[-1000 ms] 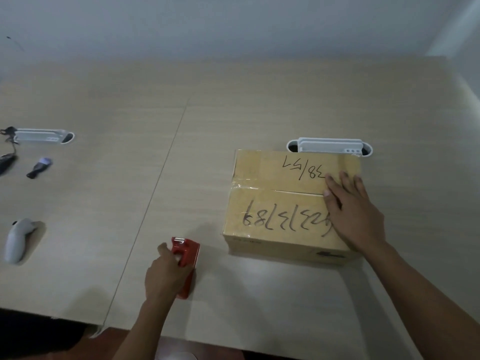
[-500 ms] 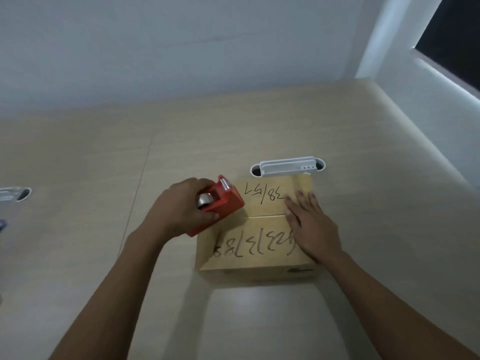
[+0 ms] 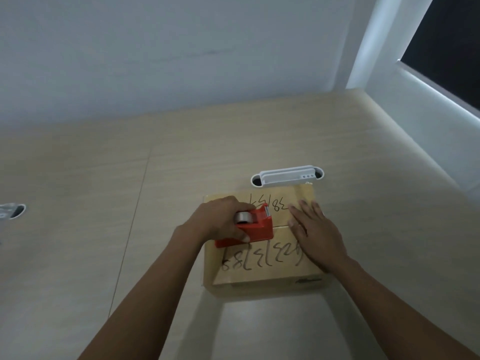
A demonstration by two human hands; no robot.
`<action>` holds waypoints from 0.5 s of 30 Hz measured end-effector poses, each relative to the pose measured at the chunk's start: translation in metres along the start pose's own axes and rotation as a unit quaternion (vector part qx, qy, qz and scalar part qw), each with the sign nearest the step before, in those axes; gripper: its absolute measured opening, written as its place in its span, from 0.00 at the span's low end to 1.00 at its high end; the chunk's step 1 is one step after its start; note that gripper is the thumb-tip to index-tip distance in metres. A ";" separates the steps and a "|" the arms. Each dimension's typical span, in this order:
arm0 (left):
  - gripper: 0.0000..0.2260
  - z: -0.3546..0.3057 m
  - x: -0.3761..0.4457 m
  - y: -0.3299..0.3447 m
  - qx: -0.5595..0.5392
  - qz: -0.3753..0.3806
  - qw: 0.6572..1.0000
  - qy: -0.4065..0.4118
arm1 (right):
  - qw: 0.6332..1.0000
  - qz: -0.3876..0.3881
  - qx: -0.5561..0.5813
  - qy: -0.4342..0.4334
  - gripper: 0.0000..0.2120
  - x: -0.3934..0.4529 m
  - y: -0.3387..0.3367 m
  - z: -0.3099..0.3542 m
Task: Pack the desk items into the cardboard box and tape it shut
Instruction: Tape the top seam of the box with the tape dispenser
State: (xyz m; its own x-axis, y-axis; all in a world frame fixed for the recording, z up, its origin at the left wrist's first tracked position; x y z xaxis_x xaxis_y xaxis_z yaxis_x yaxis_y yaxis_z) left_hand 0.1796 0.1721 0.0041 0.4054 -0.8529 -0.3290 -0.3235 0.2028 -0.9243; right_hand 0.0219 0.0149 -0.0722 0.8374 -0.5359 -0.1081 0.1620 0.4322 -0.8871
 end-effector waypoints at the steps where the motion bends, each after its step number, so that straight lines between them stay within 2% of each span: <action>1: 0.37 0.004 -0.001 0.001 -0.017 0.004 1.000 -0.005 | 1.000 0.004 0.008 0.012 0.22 0.003 -0.005 0.004; 3: 0.36 0.010 -0.004 0.006 -0.060 -0.006 0.998 -0.020 | 0.997 -0.017 0.069 0.020 0.18 0.009 -0.025 0.019; 5: 0.29 0.012 -0.007 0.008 -0.081 -0.029 0.996 -0.024 | 0.982 -0.027 0.188 -0.024 0.15 0.016 -0.049 0.051; 7: 0.26 0.011 -0.010 0.007 -0.082 -0.046 0.995 -0.022 | 0.965 0.051 0.248 -0.072 0.12 0.022 -0.056 0.084; 10: 0.26 0.009 -0.014 0.002 -0.092 -0.062 0.993 -0.031 | 0.968 0.157 0.165 -0.105 0.09 0.037 -0.044 0.106; 15: 0.27 0.005 -0.019 0.001 -0.085 -0.060 0.993 -0.053 | 0.950 0.287 0.053 -0.112 0.17 0.048 -0.038 0.120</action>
State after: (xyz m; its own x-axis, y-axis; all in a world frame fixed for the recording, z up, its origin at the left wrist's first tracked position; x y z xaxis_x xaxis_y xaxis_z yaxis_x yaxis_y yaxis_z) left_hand 0.1765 0.1909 0.0085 0.5357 -0.8082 -0.2448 -0.4033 0.0098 -0.9150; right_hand 0.1182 0.0600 0.0097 0.8919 -0.0281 -0.4513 -0.3126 0.6828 -0.6603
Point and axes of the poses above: each hand's wrist, its own x-axis towards the middle knuckle, its own y-axis out of the palm, z = x × y, the point moved 8 cm from there along x, towards the middle knuckle, and after that the axes turned 4 degrees about x, right-handed, at the moved point
